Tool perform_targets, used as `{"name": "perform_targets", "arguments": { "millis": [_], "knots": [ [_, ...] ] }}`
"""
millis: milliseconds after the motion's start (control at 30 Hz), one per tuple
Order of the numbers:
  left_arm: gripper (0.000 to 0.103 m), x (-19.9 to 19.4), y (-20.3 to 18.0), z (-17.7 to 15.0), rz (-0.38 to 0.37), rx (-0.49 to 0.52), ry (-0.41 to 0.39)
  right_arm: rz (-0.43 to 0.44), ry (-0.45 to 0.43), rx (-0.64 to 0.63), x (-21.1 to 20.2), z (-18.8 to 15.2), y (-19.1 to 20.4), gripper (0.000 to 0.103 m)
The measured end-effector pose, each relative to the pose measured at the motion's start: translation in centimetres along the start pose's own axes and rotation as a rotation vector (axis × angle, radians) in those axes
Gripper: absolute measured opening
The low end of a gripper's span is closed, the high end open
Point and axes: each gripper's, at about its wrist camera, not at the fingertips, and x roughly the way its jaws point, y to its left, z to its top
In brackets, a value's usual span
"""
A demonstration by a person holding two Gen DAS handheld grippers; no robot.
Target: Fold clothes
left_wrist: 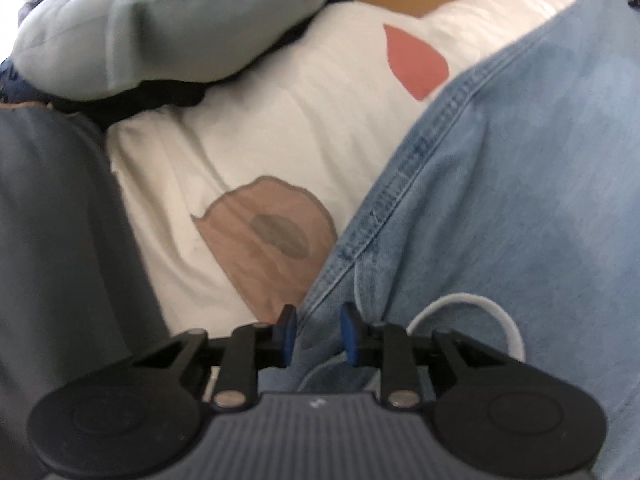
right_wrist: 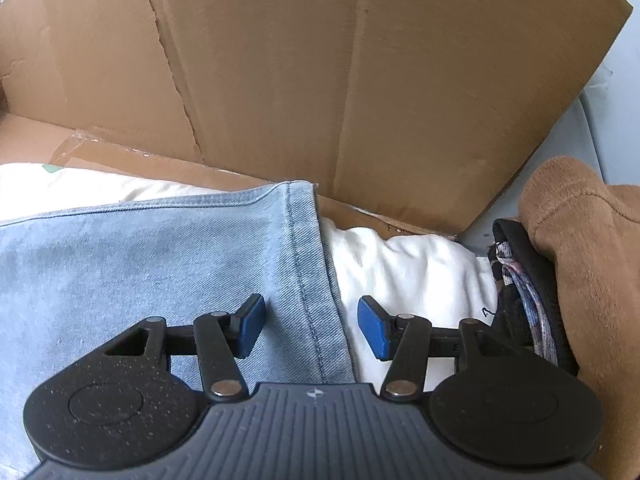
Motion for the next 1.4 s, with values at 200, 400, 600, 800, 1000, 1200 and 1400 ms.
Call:
{"name": "perform_targets", "arguments": {
  "millis": [200, 400, 600, 800, 1000, 1200, 1400],
  "knots": [
    [0.032, 1.7, -0.4, 0.6, 0.024, 0.009, 0.012, -0.004, 0.001, -0.011, 0.5, 0.0, -0.1, 0.061],
    [0.029, 2.2, -0.8, 0.6, 0.041, -0.027, -0.002, -0.016, -0.008, -0.010, 1.2, 0.5, 0.3, 0.062],
    [0.013, 1.6, -2.9, -0.5, 0.137, -0.001, -0.077, -0.026, -0.010, -0.018, 1.4, 1.0, 0.6, 0.063],
    [0.003, -1.0, -2.7, -1.5, 0.292, -0.121, -0.205, -0.022, -0.012, -0.031, 0.7, 0.8, -0.3, 0.063],
    [0.003, -0.2, -2.3, -0.4, 0.339, -0.103, -0.175, -0.020, -0.033, 0.001, 0.7, 0.9, -0.8, 0.062],
    [0.004, 1.7, -2.4, 0.4, 0.354, -0.131, -0.121, 0.011, -0.052, 0.000, 0.7, 1.5, 0.2, 0.063],
    [0.013, -2.0, 0.6, -0.8, 0.238, -0.173, -0.142, 0.005, -0.029, -0.045, 1.1, 1.2, 0.8, 0.063]
  ]
}}
